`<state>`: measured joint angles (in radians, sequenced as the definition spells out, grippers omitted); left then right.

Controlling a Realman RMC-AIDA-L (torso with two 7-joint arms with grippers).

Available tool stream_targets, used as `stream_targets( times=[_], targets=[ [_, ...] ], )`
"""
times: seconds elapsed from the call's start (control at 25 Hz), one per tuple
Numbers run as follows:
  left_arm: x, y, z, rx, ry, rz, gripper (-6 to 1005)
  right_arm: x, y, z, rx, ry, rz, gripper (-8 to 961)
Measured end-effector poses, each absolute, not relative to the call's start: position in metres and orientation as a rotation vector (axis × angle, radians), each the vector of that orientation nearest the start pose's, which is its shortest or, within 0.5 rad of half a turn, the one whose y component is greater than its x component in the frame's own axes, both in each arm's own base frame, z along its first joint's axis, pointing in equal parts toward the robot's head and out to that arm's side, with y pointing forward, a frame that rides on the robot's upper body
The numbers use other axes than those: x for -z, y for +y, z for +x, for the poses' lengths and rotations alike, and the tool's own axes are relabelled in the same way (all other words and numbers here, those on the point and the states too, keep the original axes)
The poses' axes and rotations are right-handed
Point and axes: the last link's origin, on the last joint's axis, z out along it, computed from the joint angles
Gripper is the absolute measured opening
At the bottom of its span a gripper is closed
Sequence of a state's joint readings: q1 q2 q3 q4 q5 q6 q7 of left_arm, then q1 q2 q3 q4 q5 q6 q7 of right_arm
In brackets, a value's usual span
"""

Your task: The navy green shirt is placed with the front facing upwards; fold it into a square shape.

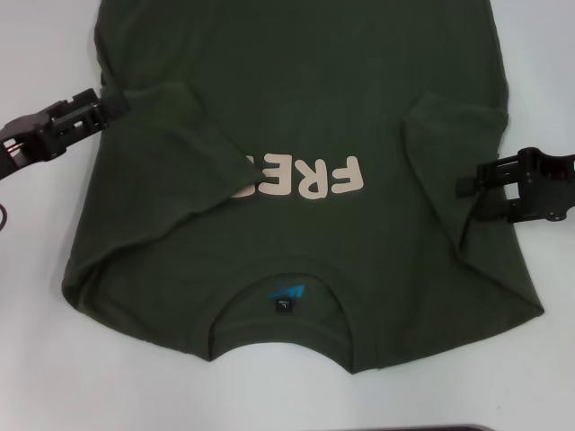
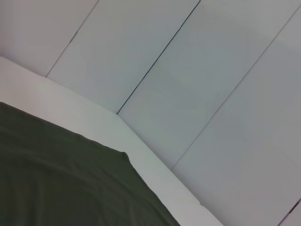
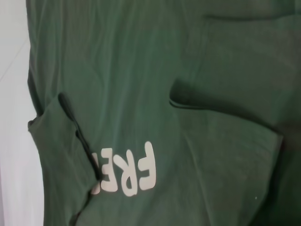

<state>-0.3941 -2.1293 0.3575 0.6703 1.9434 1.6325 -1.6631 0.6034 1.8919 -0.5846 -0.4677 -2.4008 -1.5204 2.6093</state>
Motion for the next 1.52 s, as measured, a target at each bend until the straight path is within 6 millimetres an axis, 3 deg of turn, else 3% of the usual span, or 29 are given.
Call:
stream_targets(
  times=[0.32,0.56,0.8,1.12,1.28,1.4,1.52],
  targets=[
    [-0.031,0.295,-0.306,1.090,-1.197,-2.232,808,-0.031,0.333,0.326,-0.400,2.320,-1.915,609],
    [-0.031,0.296,-0.307,1.085,-1.200,-2.227,805,-0.030,0.342,0.306,-0.606,2.296,-1.973,609],
    [-0.031,0.296,-0.307,1.083,-1.200,-2.225,802,-0.042,0.341,0.283,-0.839,2.274,-2.097,610],
    [-0.031,0.295,-0.307,1.081,-1.200,-2.228,799,-0.051,0.337,0.289,-0.846,2.254,-2.098,609],
    [-0.030,0.295,-0.306,1.084,-1.205,-2.239,797,-0.064,0.335,0.299,-0.919,2.039,-2.162,609],
    [-0.030,0.294,-0.305,1.086,-1.216,-2.251,796,-0.074,0.331,0.306,-1.004,1.678,-2.263,610],
    [-0.032,0.293,-0.304,1.090,-1.240,-2.271,795,-0.080,0.322,0.315,-1.090,1.348,-2.252,610]
  ],
)
